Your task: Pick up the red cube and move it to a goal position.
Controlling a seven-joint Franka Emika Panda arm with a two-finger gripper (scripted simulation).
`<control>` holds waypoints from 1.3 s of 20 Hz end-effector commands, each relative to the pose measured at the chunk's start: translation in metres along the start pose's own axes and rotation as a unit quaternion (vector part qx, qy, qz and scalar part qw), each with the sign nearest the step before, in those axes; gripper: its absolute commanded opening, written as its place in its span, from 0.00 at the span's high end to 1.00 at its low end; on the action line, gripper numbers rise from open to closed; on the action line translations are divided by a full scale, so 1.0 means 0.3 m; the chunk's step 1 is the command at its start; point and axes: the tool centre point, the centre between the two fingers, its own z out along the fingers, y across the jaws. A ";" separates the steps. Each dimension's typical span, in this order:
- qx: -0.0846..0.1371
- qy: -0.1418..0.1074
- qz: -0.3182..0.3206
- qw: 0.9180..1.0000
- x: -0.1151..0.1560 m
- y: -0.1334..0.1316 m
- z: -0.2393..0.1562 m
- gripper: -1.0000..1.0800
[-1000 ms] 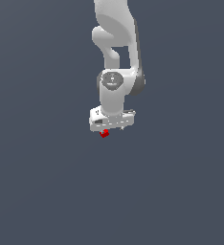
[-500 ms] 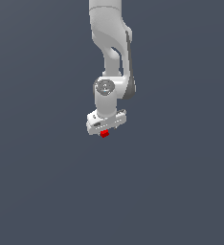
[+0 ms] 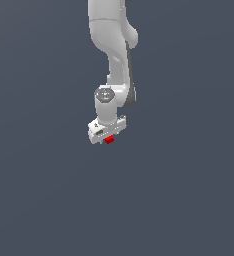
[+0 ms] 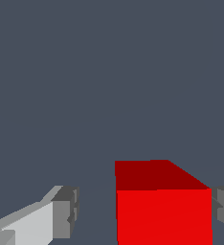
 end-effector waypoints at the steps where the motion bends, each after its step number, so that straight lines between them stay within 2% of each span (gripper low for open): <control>1: -0.001 0.001 -0.008 1.000 -0.007 0.005 0.012 0.04; 7: -0.001 0.001 -0.010 1.000 -0.007 0.009 0.016 0.04; 8: -0.001 0.001 -0.010 1.000 -0.007 0.009 0.016 1.00; 20: -0.001 0.001 -0.010 1.000 -0.006 0.011 0.016 1.00; 26: -0.001 0.001 -0.010 1.000 0.020 0.040 0.011 1.00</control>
